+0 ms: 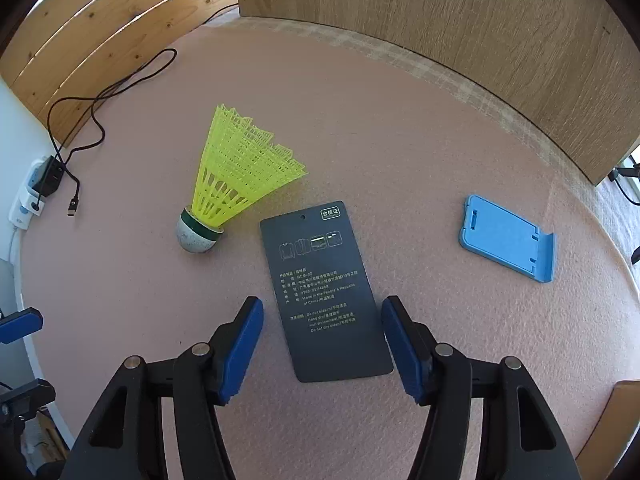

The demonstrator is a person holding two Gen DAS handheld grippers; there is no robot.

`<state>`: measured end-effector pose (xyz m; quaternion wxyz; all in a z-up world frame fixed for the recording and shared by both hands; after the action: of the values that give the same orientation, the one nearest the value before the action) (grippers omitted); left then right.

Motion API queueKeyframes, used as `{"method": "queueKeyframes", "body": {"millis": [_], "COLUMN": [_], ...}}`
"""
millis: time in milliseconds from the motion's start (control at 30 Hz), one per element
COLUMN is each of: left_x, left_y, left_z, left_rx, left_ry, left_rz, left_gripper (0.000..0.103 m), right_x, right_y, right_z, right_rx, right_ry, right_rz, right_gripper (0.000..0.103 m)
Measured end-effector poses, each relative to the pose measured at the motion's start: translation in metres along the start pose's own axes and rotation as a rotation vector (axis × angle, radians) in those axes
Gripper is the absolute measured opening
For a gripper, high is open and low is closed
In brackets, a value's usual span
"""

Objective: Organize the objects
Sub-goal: 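Move the right tool to the dark card and grasp it, then carry the dark card over the box with the right tool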

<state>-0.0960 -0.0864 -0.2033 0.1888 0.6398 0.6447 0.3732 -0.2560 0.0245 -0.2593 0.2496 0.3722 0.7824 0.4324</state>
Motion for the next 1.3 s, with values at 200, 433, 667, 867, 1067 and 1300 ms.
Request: {"method": "queueKeyframes", "body": {"millis": [200,433,667,867,1067,1300], "left_x": [0.006,0.016,0.03,0.048,0.074,0.109], "left_y": [-0.006,-0.01,-0.015,-0.018,-0.021,-0.025], "left_z": [0.0,0.0,0.0,-0.002,-0.005,-0.006], "left_rx": [-0.008,-0.012,-0.02,-0.02,-0.021,-0.024], "left_ry": [-0.006,-0.022,-0.045,-0.081,-0.13,-0.181], "left_rz": [0.009,0.023,0.04,0.058,0.083,0.12], "left_gripper": [0.057,0.057,0.057,0.057,0.057,0.057], "right_x": [0.0,0.004,0.019,0.039,0.067,0.107], "right_y": [0.007,0.024,0.053,0.09,0.136,0.181], "right_z": [0.012,0.031,0.045,0.055,0.071,0.097], "right_rx": [0.008,0.04,0.1,0.173,0.234,0.291], "right_ry": [-0.021,-0.08,-0.157,-0.234,-0.307,-0.394], "right_rz": [-0.009,-0.002,0.014,0.035,0.072,0.145], "right_gripper": [0.046,0.046,0.046,0.046,0.046,0.046]}}
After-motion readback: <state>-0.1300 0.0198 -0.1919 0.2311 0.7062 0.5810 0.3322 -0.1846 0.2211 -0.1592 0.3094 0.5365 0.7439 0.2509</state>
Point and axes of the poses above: each gripper's, at about its wrist camera, not at the fingertips, and y roughly against the way its jaws point, x to its right, z to its underside, the point moved 9 cm from there along -y, roughly the way its jaws point, and after that the axes turned 12 degrees about x, right-handed, at the moved point
